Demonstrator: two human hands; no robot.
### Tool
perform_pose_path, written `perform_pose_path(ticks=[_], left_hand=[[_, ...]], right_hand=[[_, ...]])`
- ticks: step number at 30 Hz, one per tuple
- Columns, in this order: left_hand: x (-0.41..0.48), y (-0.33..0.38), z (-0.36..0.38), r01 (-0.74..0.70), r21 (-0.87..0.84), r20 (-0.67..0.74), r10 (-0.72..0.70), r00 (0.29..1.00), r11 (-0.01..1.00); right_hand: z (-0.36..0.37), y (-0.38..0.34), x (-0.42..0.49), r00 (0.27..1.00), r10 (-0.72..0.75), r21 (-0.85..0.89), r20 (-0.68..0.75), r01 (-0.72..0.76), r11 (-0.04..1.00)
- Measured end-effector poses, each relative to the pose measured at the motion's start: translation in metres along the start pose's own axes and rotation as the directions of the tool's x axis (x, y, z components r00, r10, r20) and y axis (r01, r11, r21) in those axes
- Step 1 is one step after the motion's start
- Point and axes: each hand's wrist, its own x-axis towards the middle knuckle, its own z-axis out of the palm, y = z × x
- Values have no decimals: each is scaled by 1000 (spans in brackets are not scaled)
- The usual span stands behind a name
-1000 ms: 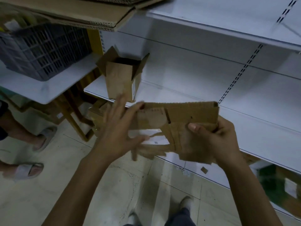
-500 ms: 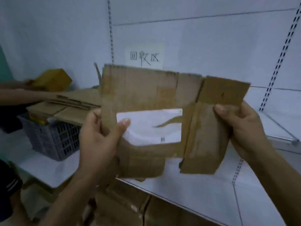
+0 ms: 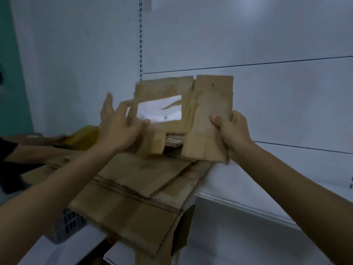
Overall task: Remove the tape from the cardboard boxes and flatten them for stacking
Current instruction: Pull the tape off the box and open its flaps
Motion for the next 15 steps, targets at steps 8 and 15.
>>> perform_pose_path(ticks=[8, 15], left_hand=[[106, -23, 84, -177, 299, 324, 75, 943, 938], [84, -110, 202, -87, 470, 706, -315, 635, 878]], right_hand=[[121, 59, 107, 927, 329, 205, 180, -363, 909], [135, 154, 138, 873, 316, -374, 370, -171, 911]])
